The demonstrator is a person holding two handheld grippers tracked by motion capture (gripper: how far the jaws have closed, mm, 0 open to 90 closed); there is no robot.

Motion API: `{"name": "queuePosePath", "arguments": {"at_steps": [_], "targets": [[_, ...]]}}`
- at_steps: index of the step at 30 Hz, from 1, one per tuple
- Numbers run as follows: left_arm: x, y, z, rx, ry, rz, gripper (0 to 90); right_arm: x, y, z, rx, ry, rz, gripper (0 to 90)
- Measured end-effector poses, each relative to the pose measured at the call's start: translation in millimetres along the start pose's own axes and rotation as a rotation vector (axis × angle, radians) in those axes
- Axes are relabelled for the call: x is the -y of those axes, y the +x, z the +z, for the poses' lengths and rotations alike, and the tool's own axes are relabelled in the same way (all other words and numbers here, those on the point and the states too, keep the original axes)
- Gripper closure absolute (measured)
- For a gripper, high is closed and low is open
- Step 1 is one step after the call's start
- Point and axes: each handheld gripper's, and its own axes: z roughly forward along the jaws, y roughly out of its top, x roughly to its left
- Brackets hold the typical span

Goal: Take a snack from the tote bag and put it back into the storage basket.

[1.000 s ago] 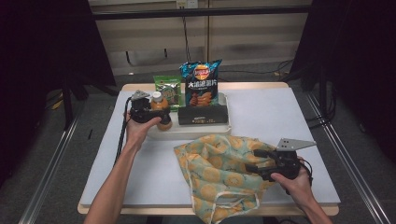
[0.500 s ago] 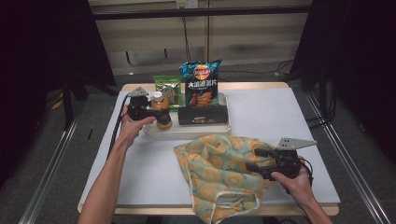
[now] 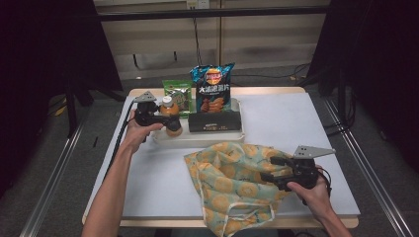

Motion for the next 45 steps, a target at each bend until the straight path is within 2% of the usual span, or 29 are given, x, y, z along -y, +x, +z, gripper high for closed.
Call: {"name": "queuePosePath", "arguments": {"at_steps": [2, 5, 6, 8, 9, 10, 12, 13, 14, 15, 17, 19, 21, 22, 24, 25, 27, 30, 31, 33, 36, 38, 40, 41, 43, 45], "targets": [[0.4, -1.7, 0.3, -0.019, -0.003, -0.015, 29.2, 0.0, -0.2, -0.3, 0.002, -0.006, 0.006, 19.0], [1.4, -2.5, 1.1, -0.033, 0.007, -0.021, 20.8, -0.1, -0.4, -0.6, 0.004, -0.008, 0.001, 18.0], [2.7, -2.6, 1.2, -0.040, 0.013, -0.023, 20.8, -0.3, -0.3, -0.9, 0.007, -0.008, 0.002, 17.4], [4.3, -3.2, -0.8, -0.078, 0.023, -0.051, 11.4, -0.8, 0.2, -1.9, 0.014, -0.018, 0.004, 15.1], [4.3, -3.2, -0.8, -0.078, 0.023, -0.051, 9.1, -1.0, 0.0, -2.2, 0.021, -0.022, 0.004, 13.8], [5.1, -5.2, -4.2, -0.107, 0.008, -0.086, 8.0, -1.1, -0.4, -2.6, 0.028, -0.028, 0.002, 12.7], [6.1, -7.4, -6.7, -0.122, 0.031, -0.112, 4.6, -1.3, -0.6, -3.3, 0.038, -0.032, 0.004, 11.3], [6.1, -7.4, -6.7, -0.122, 0.031, -0.112, 3.9, -1.3, -0.6, -3.3, 0.038, -0.032, 0.004, 11.3], [5.7, -9.9, -9.9, -0.148, 0.040, -0.138, 3.8, -1.8, -0.6, -3.6, 0.055, -0.032, 0.008, 6.6], [5.7, -9.9, -9.9, -0.148, 0.040, -0.138, 3.7, -1.8, -0.6, -3.6, 0.055, -0.032, 0.008, 6.6], [3.7, -11.7, -15.3, -0.177, 0.051, -0.159, 3.7, -2.2, -0.2, -4.3, 0.059, -0.039, 0.007, 6.4], [1.5, -16.1, -22.4, -0.190, 0.036, -0.176, 3.5, -2.0, -0.4, -5.0, 0.070, -0.039, 0.004, 3.9], [1.0, -23.8, -32.2, -0.192, -0.004, -0.133, 3.5, -1.9, -0.9, -5.4, 0.075, -0.046, 0.000, 2.4], [0.8, -26.4, -34.9, -0.195, -0.005, -0.118, 3.2, -1.8, -1.3, -5.9, 0.067, -0.049, -0.005, 1.0], [0.0, -32.6, -42.4, -0.198, -0.006, -0.119, 2.8, -2.2, -1.0, -7.2, 0.068, -0.061, -0.007, 0.9], [-0.3, -37.1, -49.4, -0.199, -0.017, -0.104, 2.9, -2.7, -0.6, -8.9, 0.074, -0.072, -0.011, 0.6], [-0.6, -39.7, -52.8, -0.205, -0.021, -0.112, 2.9, -2.9, -0.5, -9.8, 0.077, -0.083, -0.009, 0.6], [1.4, -47.7, -63.3, -0.180, -0.036, -0.108, 3.0, -3.4, -0.1, -12.2, 0.084, -0.095, -0.007, 0.6], [3.0, -54.4, -68.0, -0.194, -0.024, -0.087, 3.4, -3.6, 0.3, -13.5, 0.108, -0.098, -0.011, 1.2], [3.9, -57.8, -69.9, -0.200, -0.030, -0.092, 3.4, -3.7, 0.6, -13.9, 0.119, -0.100, -0.013, 1.4], [9.8, -70.6, -80.0, -0.176, -0.051, -0.103, 3.7, -4.3, 2.1, -16.8, 0.176, -0.107, -0.021, 2.9], [12.3, -74.2, -81.9, -0.172, -0.057, -0.110, 3.7, -4.2, 2.3, -17.4, 0.189, -0.109, -0.023, 3.1], [18.9, -80.7, -86.2, -0.169, -0.057, -0.114, 3.6, -3.8, 4.2, -19.4, 0.234, -0.118, -0.021, 3.6], [27.5, -86.2, -89.9, -0.153, -0.043, -0.108, 3.7, -3.7, 4.6, -20.2, 0.243, -0.119, -0.027, 4.0], [32.1, -88.6, -91.4, -0.144, -0.034, -0.110, 3.6, -3.3, 5.4, -21.8, 0.257, -0.121, -0.030, 4.2], [43.8, -96.9, -97.2, -0.137, -0.041, -0.107, 3.5, -2.6, 5.3, -23.4, 0.261, -0.122, -0.023, 4.3]]}}
